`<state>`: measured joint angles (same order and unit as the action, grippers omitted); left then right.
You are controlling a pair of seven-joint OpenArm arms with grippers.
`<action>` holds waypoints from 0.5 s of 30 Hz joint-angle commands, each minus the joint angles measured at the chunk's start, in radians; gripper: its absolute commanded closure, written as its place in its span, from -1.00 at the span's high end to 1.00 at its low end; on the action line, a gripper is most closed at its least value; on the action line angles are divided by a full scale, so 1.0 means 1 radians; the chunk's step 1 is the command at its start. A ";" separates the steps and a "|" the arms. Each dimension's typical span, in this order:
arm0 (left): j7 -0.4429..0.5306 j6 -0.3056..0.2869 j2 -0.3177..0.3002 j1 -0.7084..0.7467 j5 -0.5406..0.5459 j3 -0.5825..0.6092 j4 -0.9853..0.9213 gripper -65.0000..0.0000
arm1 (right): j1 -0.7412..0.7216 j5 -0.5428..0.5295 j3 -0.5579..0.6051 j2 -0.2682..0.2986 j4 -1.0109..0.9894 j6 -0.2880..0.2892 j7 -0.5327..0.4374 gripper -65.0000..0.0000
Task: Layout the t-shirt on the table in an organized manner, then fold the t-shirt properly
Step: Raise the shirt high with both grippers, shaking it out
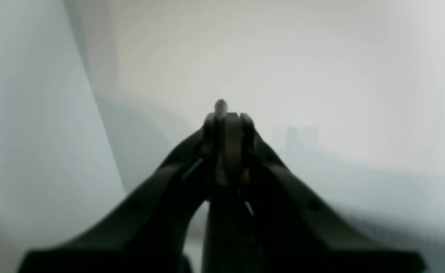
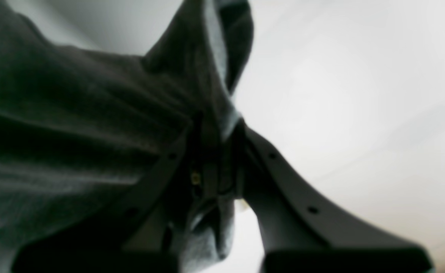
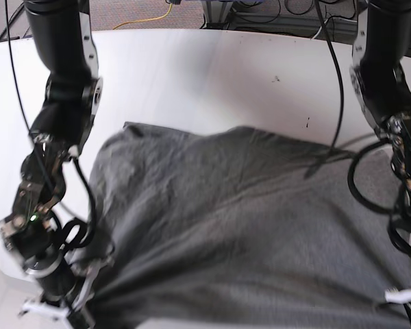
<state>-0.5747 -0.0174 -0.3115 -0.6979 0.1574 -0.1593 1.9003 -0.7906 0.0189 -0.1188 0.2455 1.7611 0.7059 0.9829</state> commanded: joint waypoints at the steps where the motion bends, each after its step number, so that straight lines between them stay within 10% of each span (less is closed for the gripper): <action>1: 0.002 0.009 -0.016 -0.124 -0.006 -0.006 0.015 -1.00 | -0.131 -0.003 -0.003 0.028 -0.008 -0.008 0.018 -1.00; 15: -0.222 -0.077 -0.010 -0.518 -0.006 -0.006 0.014 -1.00 | -0.366 -0.004 -0.003 0.041 0.015 -0.008 0.196 -0.99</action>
<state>-0.7872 -0.0959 -0.3164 -1.1645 0.1638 -0.1608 1.9064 -1.1133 -0.0055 -0.1173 0.2764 1.7382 0.7074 1.1431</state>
